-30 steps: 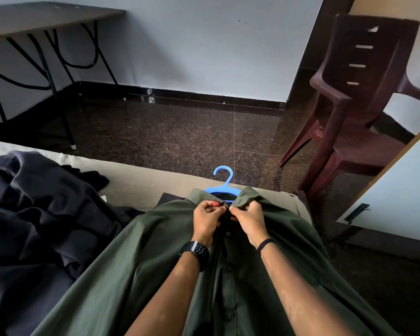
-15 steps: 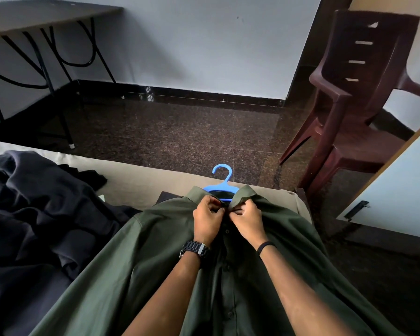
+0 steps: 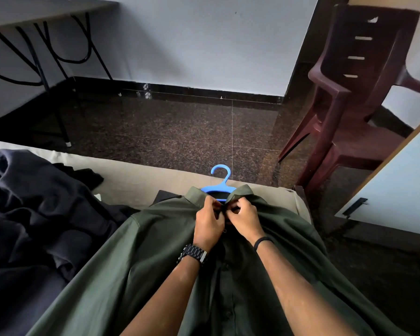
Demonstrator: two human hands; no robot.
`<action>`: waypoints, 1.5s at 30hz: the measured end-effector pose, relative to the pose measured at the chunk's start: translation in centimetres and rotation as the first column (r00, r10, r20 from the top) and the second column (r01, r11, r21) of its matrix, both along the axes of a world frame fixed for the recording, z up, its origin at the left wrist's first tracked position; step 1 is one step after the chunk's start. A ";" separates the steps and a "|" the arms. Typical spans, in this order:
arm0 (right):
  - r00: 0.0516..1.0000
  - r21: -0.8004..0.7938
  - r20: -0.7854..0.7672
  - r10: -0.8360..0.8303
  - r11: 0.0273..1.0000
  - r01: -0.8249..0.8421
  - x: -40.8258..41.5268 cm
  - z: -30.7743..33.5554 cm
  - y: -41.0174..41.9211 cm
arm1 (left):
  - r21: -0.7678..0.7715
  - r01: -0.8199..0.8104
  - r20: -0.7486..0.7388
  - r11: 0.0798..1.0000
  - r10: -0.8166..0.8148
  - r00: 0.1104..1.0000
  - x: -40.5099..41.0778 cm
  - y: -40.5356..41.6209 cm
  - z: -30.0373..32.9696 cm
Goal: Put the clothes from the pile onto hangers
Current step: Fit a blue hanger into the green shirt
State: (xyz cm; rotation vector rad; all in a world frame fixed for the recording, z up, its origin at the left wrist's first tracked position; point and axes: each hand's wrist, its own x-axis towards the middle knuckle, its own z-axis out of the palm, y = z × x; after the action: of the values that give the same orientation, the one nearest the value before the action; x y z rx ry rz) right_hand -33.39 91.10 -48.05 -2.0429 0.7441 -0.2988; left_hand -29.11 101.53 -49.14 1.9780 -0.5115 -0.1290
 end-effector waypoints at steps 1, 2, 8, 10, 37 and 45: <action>1.000 -0.003 0.002 -0.003 1.000 0.003 0.0 -0.2 0.0 | -0.002 0.010 -0.003 1.000 -0.010 1.000 0.0 0.1 -0.1; 1.000 -0.007 0.002 -0.006 1.000 0.006 0.1 -0.3 -0.1 | -0.004 0.023 -0.005 1.000 -0.023 1.000 0.1 0.1 -0.2; 1.000 0.019 0.022 -0.004 1.000 0.003 0.0 -0.4 -0.1 | -0.002 0.091 -0.015 0.996 -0.091 0.996 0.0 0.4 -0.5; 1.000 0.044 0.019 0.017 0.999 -0.018 0.0 -0.5 -0.2 | -0.015 0.079 -0.026 0.997 -0.079 0.997 -0.1 0.2 -0.7; 0.995 0.265 0.083 -0.057 0.964 0.033 -0.1 -0.7 -0.1 | -0.185 -0.477 -0.561 0.859 0.306 0.769 -0.3 -1.4 -1.3; 0.969 0.303 -0.072 -0.238 0.920 0.249 0.3 1.0 -0.4 | 0.024 -0.230 -0.167 0.973 0.231 0.959 0.5 -0.2 1.0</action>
State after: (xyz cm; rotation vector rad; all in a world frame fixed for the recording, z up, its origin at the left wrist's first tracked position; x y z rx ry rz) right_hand -33.09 90.72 -47.09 -1.6636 1.0036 -0.2698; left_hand -28.66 101.30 -48.14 1.9943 -0.1691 -0.1495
